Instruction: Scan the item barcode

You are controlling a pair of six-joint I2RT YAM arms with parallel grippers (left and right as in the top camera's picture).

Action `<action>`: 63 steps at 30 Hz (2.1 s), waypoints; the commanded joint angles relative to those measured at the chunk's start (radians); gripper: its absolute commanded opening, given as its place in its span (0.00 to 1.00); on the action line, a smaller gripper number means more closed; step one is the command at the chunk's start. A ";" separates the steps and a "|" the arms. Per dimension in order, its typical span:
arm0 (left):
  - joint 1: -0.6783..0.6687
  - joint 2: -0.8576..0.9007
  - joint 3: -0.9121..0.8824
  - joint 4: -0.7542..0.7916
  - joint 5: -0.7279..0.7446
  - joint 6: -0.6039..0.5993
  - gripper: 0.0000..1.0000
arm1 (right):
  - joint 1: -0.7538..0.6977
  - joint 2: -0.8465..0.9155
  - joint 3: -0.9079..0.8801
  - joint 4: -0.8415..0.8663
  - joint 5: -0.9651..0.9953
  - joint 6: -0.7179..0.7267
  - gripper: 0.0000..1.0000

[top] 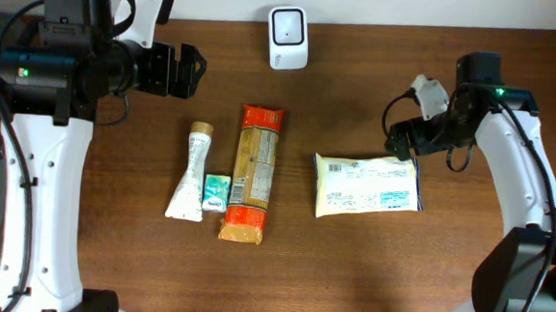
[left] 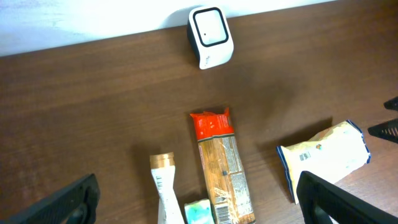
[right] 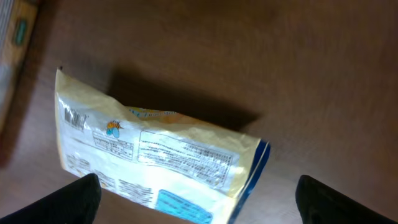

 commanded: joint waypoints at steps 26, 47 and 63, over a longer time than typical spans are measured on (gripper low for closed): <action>0.005 -0.005 0.002 0.002 0.004 0.016 0.99 | 0.079 0.162 0.259 -0.281 -0.121 0.171 0.60; 0.005 -0.005 0.002 0.002 0.004 0.017 0.99 | 0.082 0.164 -0.536 0.731 -0.423 0.523 0.40; 0.005 -0.005 0.002 0.002 0.004 0.016 0.99 | -0.041 0.155 -0.191 0.164 -0.369 0.329 0.99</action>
